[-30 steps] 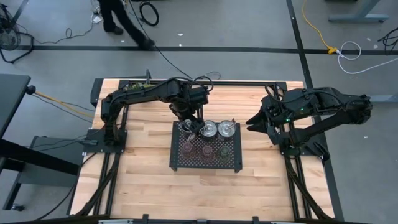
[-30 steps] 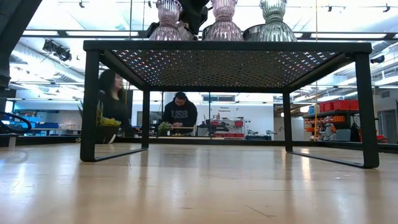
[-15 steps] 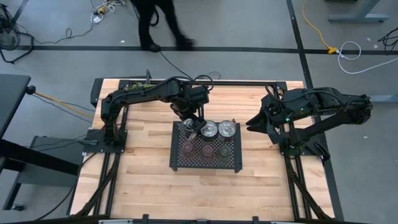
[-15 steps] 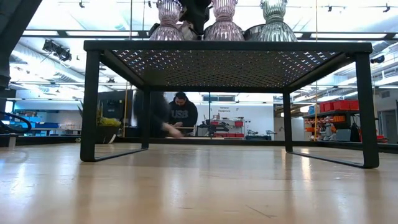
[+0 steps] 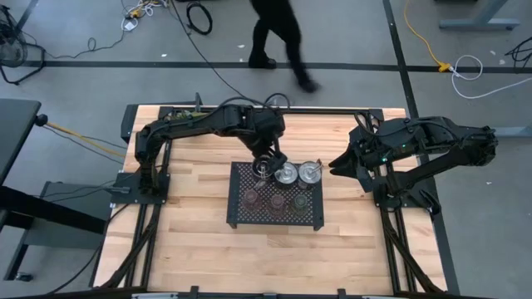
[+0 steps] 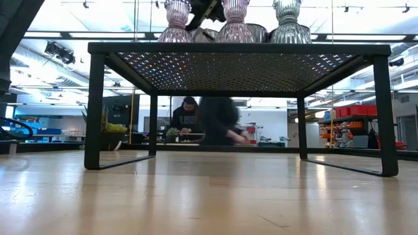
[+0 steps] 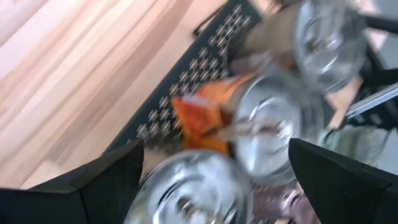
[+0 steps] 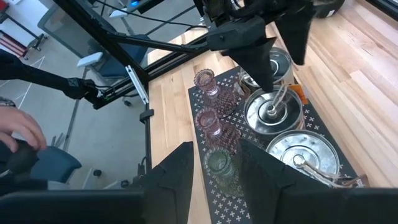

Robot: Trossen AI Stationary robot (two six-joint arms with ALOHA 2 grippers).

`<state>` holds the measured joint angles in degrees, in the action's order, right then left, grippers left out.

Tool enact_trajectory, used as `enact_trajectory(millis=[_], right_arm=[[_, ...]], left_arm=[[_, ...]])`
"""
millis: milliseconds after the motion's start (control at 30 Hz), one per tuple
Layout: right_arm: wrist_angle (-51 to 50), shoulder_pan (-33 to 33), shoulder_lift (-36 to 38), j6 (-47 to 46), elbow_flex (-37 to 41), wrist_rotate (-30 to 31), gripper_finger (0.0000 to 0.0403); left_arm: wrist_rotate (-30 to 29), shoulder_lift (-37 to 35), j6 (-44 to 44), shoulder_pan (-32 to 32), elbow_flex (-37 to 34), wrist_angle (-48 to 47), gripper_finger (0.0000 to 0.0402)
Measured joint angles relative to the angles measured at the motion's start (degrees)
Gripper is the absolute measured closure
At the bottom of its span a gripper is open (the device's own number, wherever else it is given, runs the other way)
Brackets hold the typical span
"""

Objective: Pick & Place candle stick holders
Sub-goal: Return to Home Position

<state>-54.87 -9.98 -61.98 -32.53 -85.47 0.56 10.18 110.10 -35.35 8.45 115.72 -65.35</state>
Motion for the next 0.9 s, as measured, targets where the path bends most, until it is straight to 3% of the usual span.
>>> enact_trajectory(millis=[133, 267, 400, 600, 700, 900], right_arm=[[0.0, 0.0, 0.02, 0.0, 0.0, 0.02, 0.0279], [0.0, 0.0, 0.02, 0.0, 0.0, 0.02, 0.0279], [0.0, 0.0, 0.02, 0.0, 0.0, 0.03, 0.0279], [0.0, 0.0, 0.02, 0.02, 0.0, 0.04, 0.0279], [0.02, 0.01, 0.02, 0.02, 0.0, 0.04, 0.0279], [0.51, 0.02, 0.04, 0.02, 0.0, 0.04, 0.0279]], left_arm=[[-0.44, 0.0, -0.3, 0.0, 0.0, 5.27, 0.0003], [-6.75, 0.0, -1.46, 1.18, 0.0, 7.3, 0.0003], [-7.59, 0.0, -1.49, 2.19, 0.0, 9.76, 0.0003], [1.47, -0.79, -1.32, 3.32, 0.09, 11.89, 0.0003], [2.34, -1.79, 0.42, 3.93, 0.1, 14.71, 0.0003], [-10.28, -8.16, 13.87, 1.81, 0.09, 20.23, 0.0003]])
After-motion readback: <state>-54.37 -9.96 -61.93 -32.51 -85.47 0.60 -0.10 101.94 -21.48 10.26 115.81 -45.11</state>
